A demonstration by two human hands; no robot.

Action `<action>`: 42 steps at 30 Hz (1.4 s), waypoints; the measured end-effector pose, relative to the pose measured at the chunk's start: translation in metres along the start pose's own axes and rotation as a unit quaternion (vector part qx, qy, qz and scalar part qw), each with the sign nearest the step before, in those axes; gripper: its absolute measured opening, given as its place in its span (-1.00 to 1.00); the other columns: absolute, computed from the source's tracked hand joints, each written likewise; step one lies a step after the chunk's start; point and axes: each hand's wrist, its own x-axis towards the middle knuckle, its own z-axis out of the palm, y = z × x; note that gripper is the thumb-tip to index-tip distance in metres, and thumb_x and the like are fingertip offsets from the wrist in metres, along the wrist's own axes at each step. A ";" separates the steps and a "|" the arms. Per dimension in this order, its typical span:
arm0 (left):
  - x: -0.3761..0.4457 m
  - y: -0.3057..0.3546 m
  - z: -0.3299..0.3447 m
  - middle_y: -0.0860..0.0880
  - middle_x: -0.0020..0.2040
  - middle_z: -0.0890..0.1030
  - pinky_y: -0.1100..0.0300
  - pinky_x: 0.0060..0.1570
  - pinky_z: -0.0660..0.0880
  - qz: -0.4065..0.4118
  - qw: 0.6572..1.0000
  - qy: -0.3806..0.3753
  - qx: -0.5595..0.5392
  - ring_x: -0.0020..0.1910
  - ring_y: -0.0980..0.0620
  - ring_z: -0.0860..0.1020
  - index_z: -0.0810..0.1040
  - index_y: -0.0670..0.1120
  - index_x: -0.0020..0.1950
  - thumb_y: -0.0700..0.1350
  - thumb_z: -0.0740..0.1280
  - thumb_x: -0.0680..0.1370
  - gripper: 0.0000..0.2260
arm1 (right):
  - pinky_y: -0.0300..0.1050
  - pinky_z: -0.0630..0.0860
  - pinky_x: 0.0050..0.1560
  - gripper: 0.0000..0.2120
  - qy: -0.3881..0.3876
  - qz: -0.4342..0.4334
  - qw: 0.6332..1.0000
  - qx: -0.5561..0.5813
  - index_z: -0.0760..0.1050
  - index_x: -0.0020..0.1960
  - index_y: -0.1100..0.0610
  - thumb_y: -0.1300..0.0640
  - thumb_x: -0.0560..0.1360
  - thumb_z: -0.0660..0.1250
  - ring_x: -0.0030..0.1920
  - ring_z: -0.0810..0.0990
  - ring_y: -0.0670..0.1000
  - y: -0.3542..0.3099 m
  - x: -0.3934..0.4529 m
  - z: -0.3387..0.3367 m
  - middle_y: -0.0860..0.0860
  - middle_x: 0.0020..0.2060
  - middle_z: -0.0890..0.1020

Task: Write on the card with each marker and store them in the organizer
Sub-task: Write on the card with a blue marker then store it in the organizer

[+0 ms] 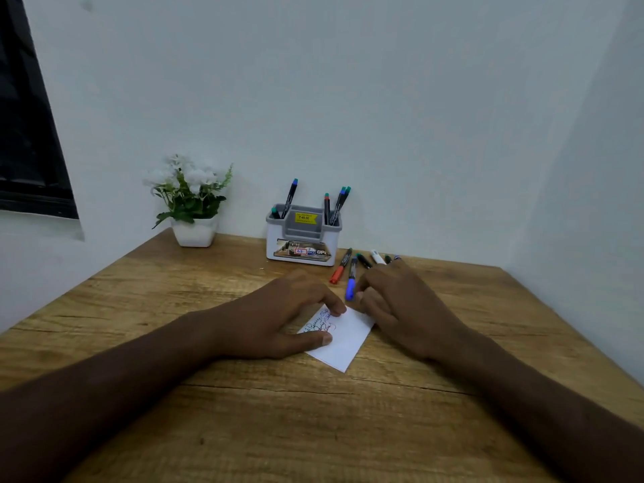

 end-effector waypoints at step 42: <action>-0.001 0.013 -0.002 0.20 -0.18 0.53 0.18 -0.21 0.40 -0.070 0.991 0.009 0.111 -0.22 0.23 0.48 0.49 0.20 0.18 0.36 -0.15 0.67 -0.52 | -0.03 0.71 0.20 -0.73 0.034 0.154 0.762 0.629 0.74 0.16 0.13 0.07 0.58 0.36 0.14 0.78 0.13 -0.054 -0.020 -0.010 0.15 0.09 0.80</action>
